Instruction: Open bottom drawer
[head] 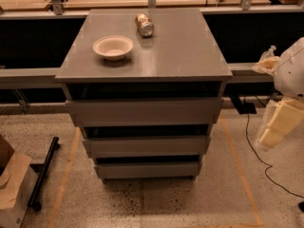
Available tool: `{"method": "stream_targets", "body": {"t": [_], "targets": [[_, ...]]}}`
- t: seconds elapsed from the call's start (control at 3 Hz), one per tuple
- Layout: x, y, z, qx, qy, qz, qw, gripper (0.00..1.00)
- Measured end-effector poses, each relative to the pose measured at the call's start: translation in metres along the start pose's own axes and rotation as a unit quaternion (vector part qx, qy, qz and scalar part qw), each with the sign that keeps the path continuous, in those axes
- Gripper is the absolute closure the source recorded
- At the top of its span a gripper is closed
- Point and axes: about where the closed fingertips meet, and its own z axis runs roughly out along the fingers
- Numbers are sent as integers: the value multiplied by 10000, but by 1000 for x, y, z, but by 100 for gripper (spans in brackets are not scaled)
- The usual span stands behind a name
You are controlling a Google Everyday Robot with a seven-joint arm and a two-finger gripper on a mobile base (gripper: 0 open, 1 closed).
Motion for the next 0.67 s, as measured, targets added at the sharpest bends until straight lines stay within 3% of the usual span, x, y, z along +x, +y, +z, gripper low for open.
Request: {"method": "stream_targets", "body": {"t": [0.33, 0.67], "targets": [[-4, 3, 11, -64, 144, -119, 9998, 0], [-11, 4, 53, -221, -27, -262, 9994, 0]]}}
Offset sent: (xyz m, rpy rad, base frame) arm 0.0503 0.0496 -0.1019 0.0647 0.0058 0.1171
